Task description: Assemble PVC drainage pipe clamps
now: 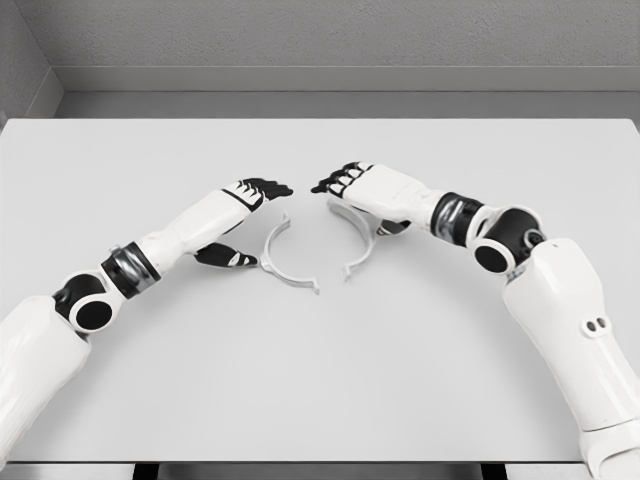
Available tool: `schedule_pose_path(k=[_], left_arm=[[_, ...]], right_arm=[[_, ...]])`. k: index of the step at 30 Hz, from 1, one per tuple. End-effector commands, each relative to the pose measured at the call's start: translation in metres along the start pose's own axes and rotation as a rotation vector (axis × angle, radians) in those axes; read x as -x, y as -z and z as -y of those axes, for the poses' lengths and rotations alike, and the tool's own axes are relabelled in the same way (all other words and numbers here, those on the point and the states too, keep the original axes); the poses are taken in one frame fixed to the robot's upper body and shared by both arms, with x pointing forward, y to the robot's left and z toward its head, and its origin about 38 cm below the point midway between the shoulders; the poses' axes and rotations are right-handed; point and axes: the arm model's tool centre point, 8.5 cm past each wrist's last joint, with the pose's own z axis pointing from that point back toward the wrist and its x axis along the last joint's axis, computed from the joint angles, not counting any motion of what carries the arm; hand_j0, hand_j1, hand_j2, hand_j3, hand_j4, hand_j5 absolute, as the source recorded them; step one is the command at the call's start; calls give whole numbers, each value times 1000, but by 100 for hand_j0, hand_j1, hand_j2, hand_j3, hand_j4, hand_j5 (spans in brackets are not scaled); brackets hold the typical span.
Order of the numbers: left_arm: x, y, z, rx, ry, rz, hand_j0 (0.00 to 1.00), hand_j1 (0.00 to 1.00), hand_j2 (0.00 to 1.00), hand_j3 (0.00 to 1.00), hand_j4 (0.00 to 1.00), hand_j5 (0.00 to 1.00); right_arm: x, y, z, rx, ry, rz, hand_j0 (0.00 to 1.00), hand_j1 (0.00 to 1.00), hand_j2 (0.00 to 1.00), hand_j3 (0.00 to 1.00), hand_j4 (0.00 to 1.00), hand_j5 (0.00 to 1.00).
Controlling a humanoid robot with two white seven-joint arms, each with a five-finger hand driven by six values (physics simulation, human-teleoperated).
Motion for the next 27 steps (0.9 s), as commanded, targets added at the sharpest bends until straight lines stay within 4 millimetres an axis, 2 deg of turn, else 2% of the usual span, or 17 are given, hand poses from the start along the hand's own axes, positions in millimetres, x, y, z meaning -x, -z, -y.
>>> schedule_pose_path(k=[1, 6, 10, 12, 14, 16, 18, 21, 26, 27], left_arm=[[0, 0, -1, -5, -4, -1, 100, 100, 100, 100, 100, 100], [0, 0, -1, -6, -6, 1, 100, 100, 100, 100, 100, 100], [0, 0, -1, -6, -6, 1, 100, 100, 100, 100, 100, 100], [-1, 1, -1, -6, -5, 2, 100, 100, 100, 100, 100, 100], [-1, 0, 0, -6, -8, 3, 100, 100, 100, 100, 100, 100], [-2, 0, -1, -8, -7, 6, 100, 100, 100, 100, 100, 100], [-3, 0, -1, -7, -4, 11, 100, 100, 100, 100, 100, 100], [-3, -1, -1, -6, -3, 10, 100, 100, 100, 100, 100, 100], [-8, -2, 1, -6, -5, 20, 100, 100, 100, 100, 100, 100], [-8, -2, 2, -4, -7, 19, 100, 100, 100, 100, 100, 100]], right_arm=[[-3, 2, 2, 8, 7, 7, 100, 100, 100, 100, 100, 100], [8, -6, 5, 21, 14, -22, 100, 100, 100, 100, 100, 100], [52, -43, 26, 95, 30, -135, 100, 100, 100, 100, 100, 100], [59, -76, 49, 172, -24, -178, 100, 100, 100, 100, 100, 100], [61, -118, 48, 227, -16, -205, 100, 100, 100, 100, 100, 100], [64, -175, 49, 256, -18, -222, 100, 100, 100, 100, 100, 100], [63, -204, 43, 286, -25, -233, 100, 100, 100, 100, 100, 100], [60, -224, 23, 304, 24, -212, 100, 100, 100, 100, 100, 100], [61, -223, 16, 249, 45, -215, 100, 100, 100, 100, 100, 100], [64, -229, 19, 270, 47, -235, 100, 100, 100, 100, 100, 100]])
